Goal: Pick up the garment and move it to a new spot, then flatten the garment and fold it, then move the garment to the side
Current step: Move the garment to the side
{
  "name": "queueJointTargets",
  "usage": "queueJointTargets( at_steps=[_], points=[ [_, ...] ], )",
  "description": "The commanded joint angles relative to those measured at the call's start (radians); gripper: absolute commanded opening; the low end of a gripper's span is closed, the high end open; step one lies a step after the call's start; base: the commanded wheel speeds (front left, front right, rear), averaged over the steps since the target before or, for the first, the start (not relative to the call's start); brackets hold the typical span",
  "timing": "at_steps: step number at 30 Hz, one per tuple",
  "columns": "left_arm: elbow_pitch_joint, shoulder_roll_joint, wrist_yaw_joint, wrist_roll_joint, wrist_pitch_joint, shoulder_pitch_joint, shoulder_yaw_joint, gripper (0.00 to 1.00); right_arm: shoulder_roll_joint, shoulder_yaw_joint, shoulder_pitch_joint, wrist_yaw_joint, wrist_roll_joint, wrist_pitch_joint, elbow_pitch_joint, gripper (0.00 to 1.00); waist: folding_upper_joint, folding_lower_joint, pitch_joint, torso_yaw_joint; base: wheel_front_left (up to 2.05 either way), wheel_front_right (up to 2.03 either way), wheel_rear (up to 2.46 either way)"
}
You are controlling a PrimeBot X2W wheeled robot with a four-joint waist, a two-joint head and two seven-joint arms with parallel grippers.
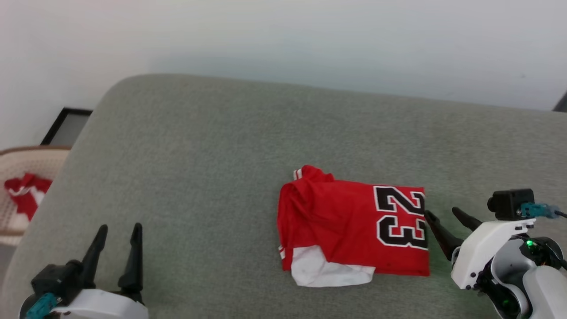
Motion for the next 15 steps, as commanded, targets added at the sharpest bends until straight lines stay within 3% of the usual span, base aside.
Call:
queueJointTargets(
  at_steps=[1, 15],
  points=[
    [0.004, -0.005, -0.007, 0.001, -0.003, -0.017, -0.004, 1.0, -0.002, -0.006, -0.016, -0.002, -0.011, 0.022, 0.019, 1.0, 0.0, 0.0, 0.047, 0.047, 0.0, 0.0, 0.0],
    [0.038, -0.037, -0.025, 0.015, -0.006, -0.077, -0.017, 1.0, 0.035, -0.03, -0.072, -0.002, -0.05, 0.26, 0.166, 1.0, 0.0, 0.0, 0.113, 0.103, 0.0, 0.0, 0.0]
  ],
)
